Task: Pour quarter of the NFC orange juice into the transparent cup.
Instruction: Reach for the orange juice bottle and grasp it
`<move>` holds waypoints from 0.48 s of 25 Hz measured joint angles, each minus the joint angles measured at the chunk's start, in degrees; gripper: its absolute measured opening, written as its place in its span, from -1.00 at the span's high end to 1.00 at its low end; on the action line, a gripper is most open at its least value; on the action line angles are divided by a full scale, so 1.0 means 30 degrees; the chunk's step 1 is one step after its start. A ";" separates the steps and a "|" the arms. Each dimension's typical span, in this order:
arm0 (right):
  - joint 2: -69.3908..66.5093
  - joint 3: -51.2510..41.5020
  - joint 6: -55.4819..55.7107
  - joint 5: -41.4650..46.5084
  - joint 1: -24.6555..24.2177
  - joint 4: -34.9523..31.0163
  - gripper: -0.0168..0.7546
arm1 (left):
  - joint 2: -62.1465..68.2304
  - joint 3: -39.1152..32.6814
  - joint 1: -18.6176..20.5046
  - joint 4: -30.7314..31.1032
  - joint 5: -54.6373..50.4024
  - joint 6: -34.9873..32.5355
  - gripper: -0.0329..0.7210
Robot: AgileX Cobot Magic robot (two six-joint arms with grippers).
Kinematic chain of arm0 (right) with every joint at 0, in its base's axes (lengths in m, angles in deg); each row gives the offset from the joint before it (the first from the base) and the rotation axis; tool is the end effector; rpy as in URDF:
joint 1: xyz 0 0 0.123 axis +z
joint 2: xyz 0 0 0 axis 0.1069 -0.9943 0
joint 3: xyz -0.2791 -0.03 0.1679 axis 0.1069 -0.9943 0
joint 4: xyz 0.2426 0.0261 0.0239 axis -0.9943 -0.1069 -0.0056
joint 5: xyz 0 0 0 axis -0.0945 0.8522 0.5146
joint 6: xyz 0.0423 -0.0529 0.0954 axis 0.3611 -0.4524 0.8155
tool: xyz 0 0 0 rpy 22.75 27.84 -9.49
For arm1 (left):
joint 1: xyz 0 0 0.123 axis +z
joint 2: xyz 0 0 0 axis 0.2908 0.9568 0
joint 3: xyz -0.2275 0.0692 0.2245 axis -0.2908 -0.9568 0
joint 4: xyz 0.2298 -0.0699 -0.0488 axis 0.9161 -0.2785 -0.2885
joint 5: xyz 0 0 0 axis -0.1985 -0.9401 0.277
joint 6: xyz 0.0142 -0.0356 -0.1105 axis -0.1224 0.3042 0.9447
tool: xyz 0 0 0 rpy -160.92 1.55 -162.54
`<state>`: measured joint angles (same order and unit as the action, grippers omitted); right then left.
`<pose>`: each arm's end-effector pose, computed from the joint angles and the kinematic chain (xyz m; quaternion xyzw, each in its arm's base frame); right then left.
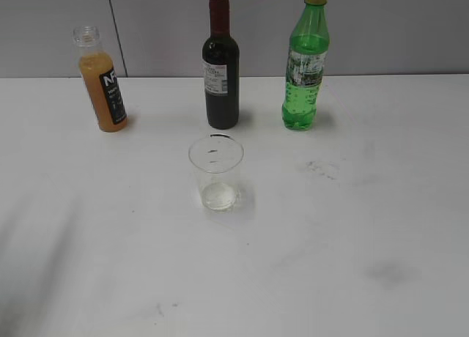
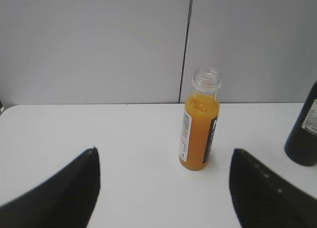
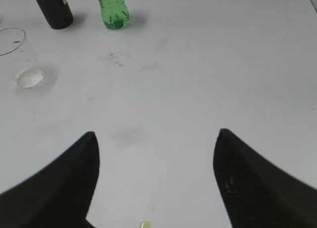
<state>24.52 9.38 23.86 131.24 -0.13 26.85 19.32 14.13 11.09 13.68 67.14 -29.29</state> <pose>-0.0310 0.0041 0.2652 -0.0652 0.8421 0.0514 0.5328 0.1956 -0.0194 0.3092 0.0290 0.8024 -0.0359 0.5950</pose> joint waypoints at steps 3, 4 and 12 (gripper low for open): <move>0.0000 0.0000 0.0000 0.0000 0.0000 0.0000 -0.48 | 0.2634 0.0000 -0.0314 -0.0101 0.2547 0.0000 -0.71; 0.0000 0.0000 0.0000 0.0000 0.0000 0.0000 -0.48 | 0.3477 0.0000 -0.0512 -0.0101 0.3423 0.0000 -0.71; 0.0000 0.0000 0.0000 0.0000 0.0000 0.0000 -0.48 | 0.9251 0.0000 -0.1315 0.0025 0.9936 0.0000 -0.68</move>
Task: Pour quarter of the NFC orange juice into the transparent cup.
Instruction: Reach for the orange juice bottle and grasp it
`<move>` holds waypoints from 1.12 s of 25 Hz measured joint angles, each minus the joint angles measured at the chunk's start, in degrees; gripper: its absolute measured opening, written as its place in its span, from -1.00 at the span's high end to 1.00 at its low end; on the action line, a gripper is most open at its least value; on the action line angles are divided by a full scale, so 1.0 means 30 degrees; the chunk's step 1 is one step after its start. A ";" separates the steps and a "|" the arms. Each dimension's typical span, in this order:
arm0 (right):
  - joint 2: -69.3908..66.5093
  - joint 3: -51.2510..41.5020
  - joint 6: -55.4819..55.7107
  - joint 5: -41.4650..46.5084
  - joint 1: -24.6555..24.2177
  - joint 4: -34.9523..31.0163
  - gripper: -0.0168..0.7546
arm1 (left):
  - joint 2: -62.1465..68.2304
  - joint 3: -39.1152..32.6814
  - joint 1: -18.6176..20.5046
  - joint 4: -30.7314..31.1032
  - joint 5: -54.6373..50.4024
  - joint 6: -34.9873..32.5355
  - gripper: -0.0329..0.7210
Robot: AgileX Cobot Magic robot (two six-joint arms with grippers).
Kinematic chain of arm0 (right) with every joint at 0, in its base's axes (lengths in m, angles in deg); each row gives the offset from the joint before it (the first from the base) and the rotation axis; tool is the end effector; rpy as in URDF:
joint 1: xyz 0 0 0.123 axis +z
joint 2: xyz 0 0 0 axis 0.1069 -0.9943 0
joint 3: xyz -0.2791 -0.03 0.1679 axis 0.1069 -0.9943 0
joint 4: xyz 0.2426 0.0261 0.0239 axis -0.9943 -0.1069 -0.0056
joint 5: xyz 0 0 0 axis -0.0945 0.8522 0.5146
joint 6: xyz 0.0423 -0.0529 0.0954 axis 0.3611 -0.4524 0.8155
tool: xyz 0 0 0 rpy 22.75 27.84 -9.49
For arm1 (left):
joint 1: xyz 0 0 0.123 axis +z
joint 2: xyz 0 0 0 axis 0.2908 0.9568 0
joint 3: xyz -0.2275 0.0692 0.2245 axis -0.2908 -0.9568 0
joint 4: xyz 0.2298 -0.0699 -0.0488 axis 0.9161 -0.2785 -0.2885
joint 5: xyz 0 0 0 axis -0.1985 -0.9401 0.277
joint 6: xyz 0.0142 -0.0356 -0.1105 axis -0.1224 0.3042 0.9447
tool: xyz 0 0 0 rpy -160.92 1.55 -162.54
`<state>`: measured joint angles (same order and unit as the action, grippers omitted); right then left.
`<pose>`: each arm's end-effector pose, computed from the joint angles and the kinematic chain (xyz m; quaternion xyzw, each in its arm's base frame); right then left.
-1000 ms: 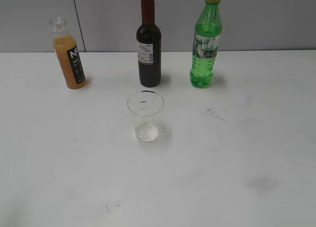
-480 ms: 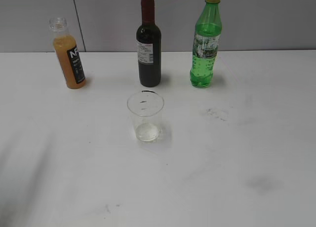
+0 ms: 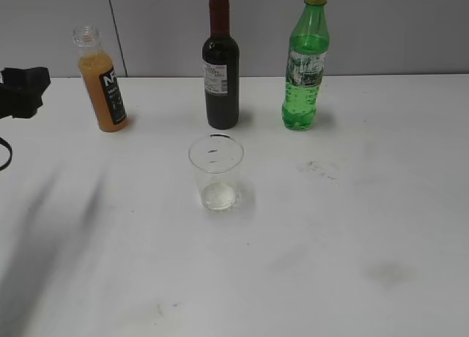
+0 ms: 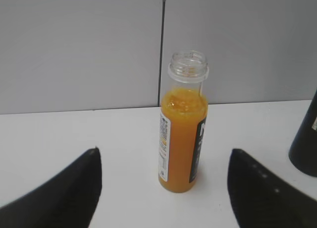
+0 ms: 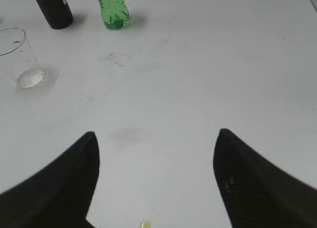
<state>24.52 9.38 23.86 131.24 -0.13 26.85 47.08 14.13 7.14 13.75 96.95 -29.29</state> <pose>-0.0310 0.0041 0.2652 -0.0652 0.8421 0.0514 0.5328 0.2869 -0.0458 0.2484 0.0522 0.7906 -0.0444 0.6085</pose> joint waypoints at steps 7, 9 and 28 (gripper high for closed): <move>0.0000 0.0000 0.0000 0.0000 0.0000 0.0000 -0.48 | 0.4824 0.0000 -0.0022 0.0768 0.5362 0.0000 -0.66; 0.0000 0.0000 0.0000 0.0000 0.0000 -0.0017 -0.48 | 0.6097 0.0017 -0.0022 0.0833 0.7094 0.0000 -0.68; 0.0000 0.0000 0.0000 -0.0016 0.0000 -0.0017 -0.48 | 1.3756 0.6000 -0.0022 0.2527 0.9992 0.1490 -0.91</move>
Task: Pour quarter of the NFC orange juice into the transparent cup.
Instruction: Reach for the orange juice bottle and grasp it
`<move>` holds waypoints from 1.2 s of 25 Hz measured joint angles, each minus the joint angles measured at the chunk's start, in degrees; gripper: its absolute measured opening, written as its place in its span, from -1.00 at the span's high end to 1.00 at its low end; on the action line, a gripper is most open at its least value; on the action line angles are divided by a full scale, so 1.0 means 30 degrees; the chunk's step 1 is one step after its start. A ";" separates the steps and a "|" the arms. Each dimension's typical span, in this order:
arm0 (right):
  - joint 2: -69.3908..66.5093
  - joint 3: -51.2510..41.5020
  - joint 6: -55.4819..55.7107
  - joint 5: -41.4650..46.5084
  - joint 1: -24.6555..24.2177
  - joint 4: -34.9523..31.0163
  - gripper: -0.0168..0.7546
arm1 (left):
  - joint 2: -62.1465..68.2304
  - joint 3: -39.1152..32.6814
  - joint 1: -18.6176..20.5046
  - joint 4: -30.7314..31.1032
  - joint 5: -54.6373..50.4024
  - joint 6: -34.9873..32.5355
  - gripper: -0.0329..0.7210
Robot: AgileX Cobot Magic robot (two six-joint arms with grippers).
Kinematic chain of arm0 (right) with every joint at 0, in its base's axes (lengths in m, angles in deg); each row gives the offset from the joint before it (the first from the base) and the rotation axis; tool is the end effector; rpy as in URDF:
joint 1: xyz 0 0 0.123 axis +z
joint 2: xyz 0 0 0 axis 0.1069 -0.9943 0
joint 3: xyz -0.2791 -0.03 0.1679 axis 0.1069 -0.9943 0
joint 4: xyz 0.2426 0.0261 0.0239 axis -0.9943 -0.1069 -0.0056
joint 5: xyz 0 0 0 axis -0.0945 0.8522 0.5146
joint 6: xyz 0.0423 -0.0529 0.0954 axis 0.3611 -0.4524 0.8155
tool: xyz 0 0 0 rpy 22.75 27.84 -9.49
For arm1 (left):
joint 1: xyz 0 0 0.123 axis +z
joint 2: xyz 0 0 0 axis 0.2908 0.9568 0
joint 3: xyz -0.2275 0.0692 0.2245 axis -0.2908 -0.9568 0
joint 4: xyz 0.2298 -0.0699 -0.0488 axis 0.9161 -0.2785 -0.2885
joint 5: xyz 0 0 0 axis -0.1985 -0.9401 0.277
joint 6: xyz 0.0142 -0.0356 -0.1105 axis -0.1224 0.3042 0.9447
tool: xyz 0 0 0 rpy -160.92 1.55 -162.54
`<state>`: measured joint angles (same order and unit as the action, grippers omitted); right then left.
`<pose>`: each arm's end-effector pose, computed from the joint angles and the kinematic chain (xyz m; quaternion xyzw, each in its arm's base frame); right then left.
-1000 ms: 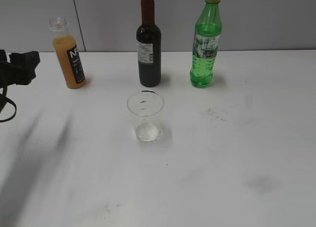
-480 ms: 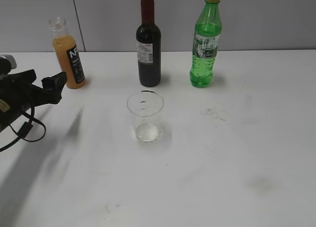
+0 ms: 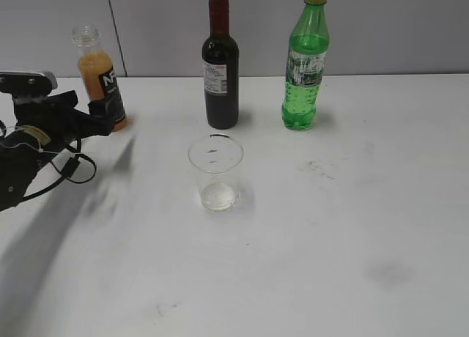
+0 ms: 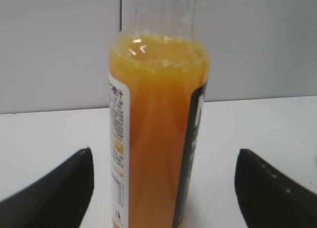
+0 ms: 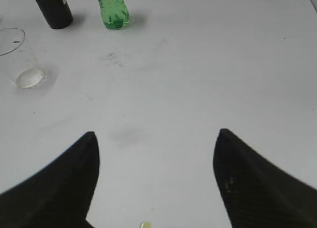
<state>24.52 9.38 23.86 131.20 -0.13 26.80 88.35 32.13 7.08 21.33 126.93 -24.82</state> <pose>-0.0309 0.0042 0.2653 -0.0652 0.8420 0.0518 0.5331 0.4183 -0.0810 0.1238 0.0821 0.7508 -0.0880 0.6494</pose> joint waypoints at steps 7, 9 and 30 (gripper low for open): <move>0.0000 0.0000 0.0000 0.0000 0.0000 0.0000 -0.48 | 0.2003 0.3519 0.0000 0.0000 -0.1868 0.0433 -0.91; 0.0000 0.0000 0.0000 0.0000 0.0000 0.0000 -0.48 | 0.2524 0.4475 0.0000 0.0000 -0.2544 0.0474 -0.91; 0.0000 0.0000 0.0000 0.0000 0.0000 0.0000 -0.48 | 0.3472 0.5456 0.0000 -0.0036 -0.1139 0.0560 -0.32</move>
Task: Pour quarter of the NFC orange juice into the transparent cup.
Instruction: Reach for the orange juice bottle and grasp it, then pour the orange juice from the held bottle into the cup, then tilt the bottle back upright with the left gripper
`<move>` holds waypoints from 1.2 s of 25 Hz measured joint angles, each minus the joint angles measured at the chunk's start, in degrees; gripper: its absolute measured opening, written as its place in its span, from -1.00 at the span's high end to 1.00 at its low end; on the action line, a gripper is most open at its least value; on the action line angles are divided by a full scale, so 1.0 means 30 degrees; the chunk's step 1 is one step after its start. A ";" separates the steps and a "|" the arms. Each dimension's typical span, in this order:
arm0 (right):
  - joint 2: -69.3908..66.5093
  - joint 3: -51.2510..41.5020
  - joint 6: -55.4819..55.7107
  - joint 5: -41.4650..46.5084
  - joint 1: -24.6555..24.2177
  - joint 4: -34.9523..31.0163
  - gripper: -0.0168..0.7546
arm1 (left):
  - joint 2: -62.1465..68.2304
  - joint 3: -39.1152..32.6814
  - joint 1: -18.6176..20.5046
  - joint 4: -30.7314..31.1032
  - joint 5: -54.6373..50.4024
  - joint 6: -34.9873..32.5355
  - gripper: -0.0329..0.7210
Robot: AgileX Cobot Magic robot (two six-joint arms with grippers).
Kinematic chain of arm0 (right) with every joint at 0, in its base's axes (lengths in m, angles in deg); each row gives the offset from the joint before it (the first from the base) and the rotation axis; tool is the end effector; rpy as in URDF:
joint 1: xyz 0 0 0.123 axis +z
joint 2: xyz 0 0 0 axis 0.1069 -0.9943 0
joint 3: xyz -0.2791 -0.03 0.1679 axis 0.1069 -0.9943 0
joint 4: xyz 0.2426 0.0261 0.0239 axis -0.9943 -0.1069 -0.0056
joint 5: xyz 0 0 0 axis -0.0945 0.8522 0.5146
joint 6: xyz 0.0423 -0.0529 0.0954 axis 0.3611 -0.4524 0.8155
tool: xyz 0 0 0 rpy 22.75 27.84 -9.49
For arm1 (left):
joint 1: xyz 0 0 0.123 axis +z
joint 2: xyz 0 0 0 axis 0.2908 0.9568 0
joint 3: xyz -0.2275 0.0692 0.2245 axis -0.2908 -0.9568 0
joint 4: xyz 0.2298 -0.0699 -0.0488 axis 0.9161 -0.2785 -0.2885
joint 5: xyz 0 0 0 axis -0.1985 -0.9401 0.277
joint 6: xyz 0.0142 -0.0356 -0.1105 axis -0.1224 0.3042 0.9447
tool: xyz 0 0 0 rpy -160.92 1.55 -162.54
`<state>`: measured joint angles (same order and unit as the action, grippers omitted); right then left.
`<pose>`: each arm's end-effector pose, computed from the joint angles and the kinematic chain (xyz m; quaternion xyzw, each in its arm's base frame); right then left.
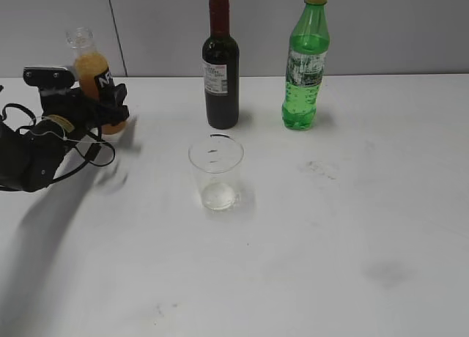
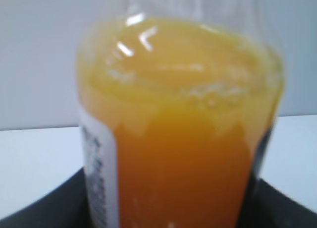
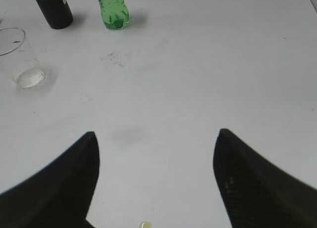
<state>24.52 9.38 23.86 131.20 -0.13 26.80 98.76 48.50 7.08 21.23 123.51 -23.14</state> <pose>-0.0309 0.0042 0.2653 -0.0652 0.8420 0.0518 0.5331 0.4817 -0.0915 0.0964 0.0707 0.7373 -0.0963 0.6649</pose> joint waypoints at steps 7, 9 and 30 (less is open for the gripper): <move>0.0000 0.0000 0.0000 0.0000 0.0000 0.0000 -0.48 | -0.1493 -0.3377 0.0000 0.0035 0.1206 -0.0907 -0.32; 0.0000 0.0000 0.0000 0.0000 0.0000 0.0000 -0.48 | -0.2303 -0.4447 -0.0059 -0.0032 0.0995 -0.1872 -0.32; 0.0000 0.0000 0.0000 0.0000 0.0000 0.0000 -0.48 | -0.8664 -1.0065 -0.7835 -1.1079 -0.2338 -2.1339 -0.32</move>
<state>24.52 9.38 23.86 131.20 -0.13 26.80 72.77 18.30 -16.43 -12.01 116.49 -87.16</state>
